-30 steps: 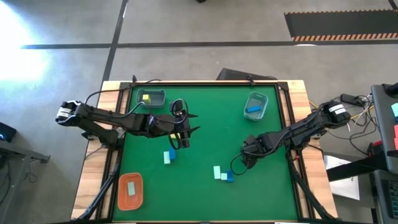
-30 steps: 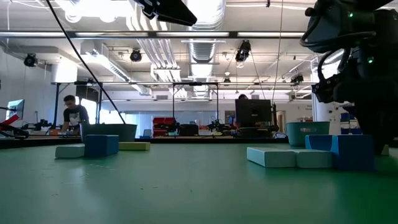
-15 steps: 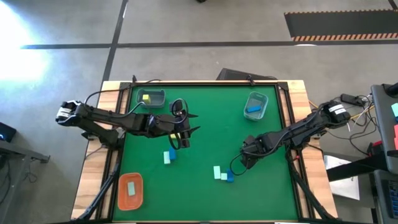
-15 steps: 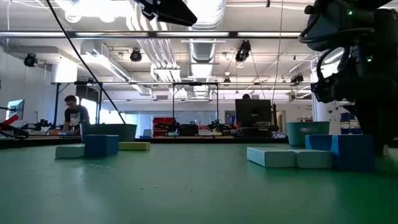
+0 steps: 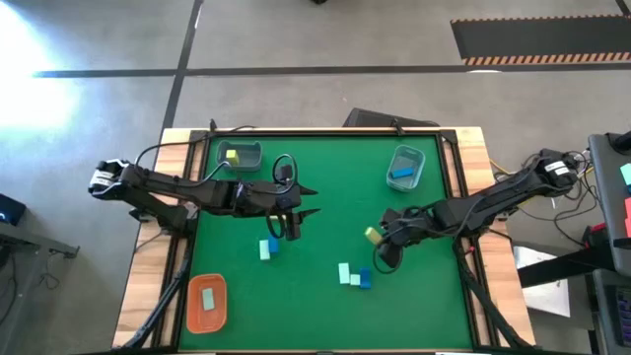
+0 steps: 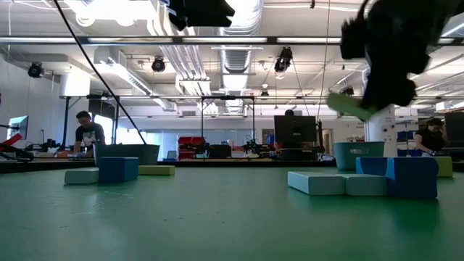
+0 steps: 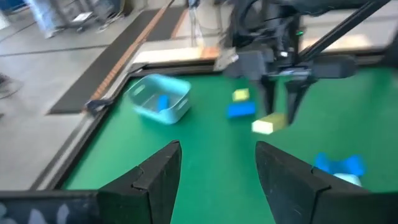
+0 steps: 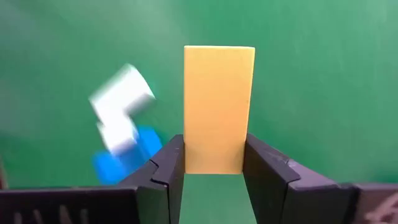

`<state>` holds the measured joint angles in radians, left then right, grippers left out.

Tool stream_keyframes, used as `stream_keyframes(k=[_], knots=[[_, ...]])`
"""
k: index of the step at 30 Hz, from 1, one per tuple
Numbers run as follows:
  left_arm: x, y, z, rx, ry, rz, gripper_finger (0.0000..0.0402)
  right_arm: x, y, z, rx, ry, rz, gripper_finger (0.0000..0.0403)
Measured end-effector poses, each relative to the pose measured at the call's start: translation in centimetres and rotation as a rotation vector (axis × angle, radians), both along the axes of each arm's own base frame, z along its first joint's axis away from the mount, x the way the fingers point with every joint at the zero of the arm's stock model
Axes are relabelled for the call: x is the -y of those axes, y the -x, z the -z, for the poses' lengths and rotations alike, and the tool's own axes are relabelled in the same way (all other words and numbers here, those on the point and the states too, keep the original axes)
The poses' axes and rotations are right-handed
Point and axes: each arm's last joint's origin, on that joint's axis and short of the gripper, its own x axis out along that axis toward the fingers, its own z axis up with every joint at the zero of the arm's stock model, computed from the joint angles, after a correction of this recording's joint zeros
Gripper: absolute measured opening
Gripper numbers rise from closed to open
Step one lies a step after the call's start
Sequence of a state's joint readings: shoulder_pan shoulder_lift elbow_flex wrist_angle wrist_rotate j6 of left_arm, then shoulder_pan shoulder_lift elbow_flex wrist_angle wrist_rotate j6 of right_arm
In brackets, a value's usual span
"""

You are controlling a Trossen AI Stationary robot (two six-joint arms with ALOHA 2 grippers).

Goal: Sort & place blocks by color
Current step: Put the yellow block into the blue bin

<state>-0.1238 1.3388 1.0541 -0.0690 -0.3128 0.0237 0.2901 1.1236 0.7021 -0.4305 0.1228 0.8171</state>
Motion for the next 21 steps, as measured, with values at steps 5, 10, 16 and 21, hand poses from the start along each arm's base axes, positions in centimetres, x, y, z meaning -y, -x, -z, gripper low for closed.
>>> stream_keyframes(k=[5,10,16,21], knots=[[0.5,-0.3,0.1,0.134,0.072,0.126,0.0199,-0.1,-1.4,-2.1,0.269,0.158,-0.101,0.0118],[0.5,-0.4,0.7,0.212,0.083,0.139,0.0226,-0.4,-2.9,-3.8,0.514,0.295,-0.21,0.0118],[0.6,-0.3,1.8,0.321,0.116,0.154,0.0246,-0.8,-4.0,-5.3,0.714,0.425,-0.28,0.0118],[1.1,-0.7,2.8,0.389,0.131,0.212,0.0247,-0.7,-4.2,-5.8,0.77,0.471,-0.292,0.0118]])
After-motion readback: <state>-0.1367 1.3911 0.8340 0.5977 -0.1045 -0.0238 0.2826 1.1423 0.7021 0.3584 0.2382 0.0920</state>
